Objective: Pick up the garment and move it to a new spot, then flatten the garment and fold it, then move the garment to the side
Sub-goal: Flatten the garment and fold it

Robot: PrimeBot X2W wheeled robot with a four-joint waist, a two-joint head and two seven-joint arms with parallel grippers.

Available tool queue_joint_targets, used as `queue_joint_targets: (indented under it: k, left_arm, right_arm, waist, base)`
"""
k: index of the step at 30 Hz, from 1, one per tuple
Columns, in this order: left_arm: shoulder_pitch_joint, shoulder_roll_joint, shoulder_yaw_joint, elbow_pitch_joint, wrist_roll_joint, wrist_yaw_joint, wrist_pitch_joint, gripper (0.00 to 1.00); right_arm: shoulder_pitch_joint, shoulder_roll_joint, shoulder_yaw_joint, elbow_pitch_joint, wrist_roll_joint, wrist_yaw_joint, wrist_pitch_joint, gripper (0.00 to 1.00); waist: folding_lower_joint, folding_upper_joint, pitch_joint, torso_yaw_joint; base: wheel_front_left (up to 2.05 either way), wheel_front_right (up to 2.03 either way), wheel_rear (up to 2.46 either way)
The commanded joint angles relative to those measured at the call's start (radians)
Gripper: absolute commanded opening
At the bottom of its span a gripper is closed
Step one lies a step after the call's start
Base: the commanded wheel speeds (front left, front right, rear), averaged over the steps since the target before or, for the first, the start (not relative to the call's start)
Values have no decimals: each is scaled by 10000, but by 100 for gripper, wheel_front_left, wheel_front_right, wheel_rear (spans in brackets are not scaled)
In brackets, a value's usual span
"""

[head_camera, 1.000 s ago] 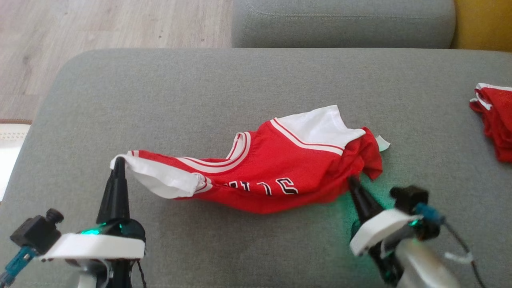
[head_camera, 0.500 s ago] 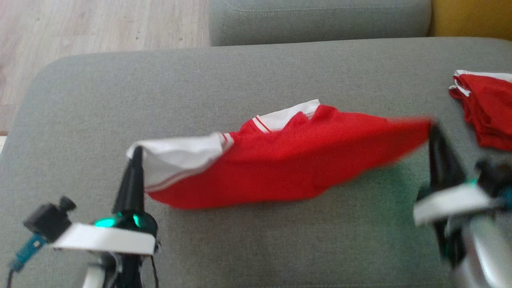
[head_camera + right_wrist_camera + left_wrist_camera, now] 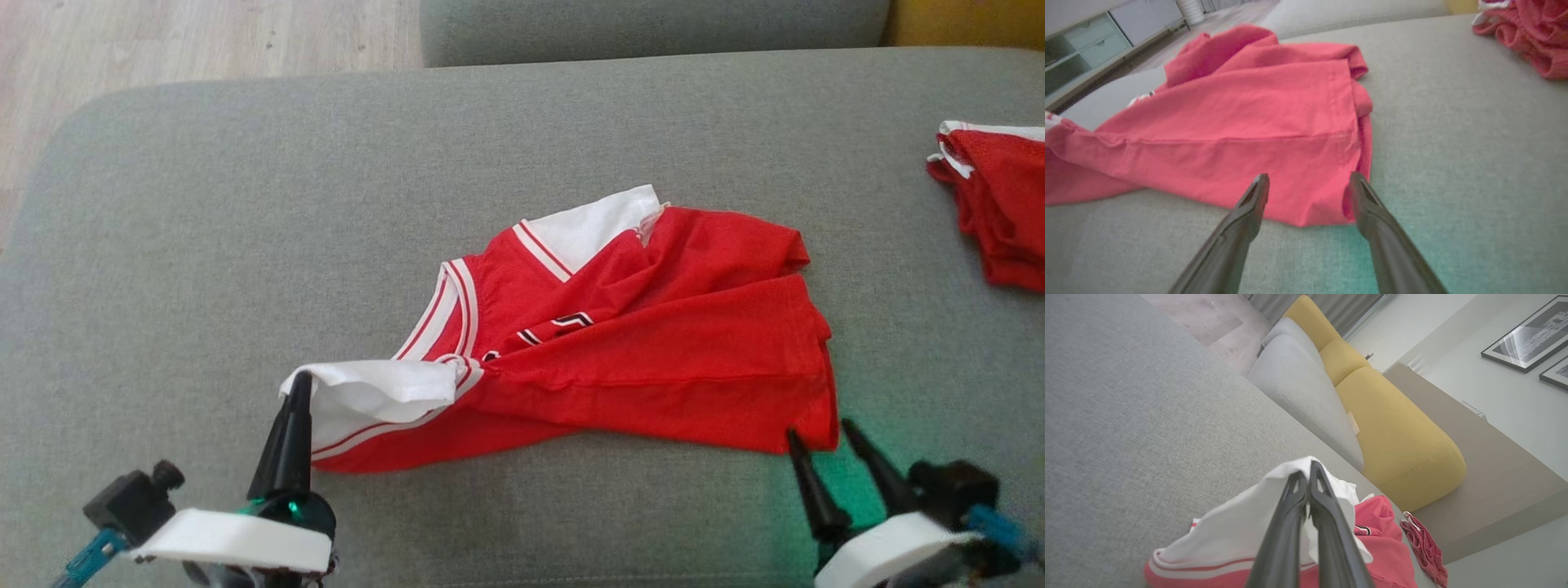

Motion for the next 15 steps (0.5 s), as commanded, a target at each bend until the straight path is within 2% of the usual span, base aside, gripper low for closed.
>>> queue_joint_targets:
  k: [1, 7, 15]
  left_arm:
    - [-567, 94, 343, -252, 121, 19, -143, 0]
    - [-750, 108, 313, -58, 272, 34, -209, 0]
    - [-966, 62, 130, 120, 360, 14, -253, 0]
  right_arm:
    - [-142, -346, 22, -565, 162, -9, 26, 100]
    - [-673, -725, -234, -883, 340, -9, 644, 100]
    - [-1620, -926, 60, 77, 885, -9, 1670, 100]
  waist:
    - [0, 0, 5, -15]
    - [0, 0, -42, 19]
    - [0, 0, 21, 301]
  base:
    - [0, 0, 0]
    - [0, 0, 0]
    - [0, 0, 0]
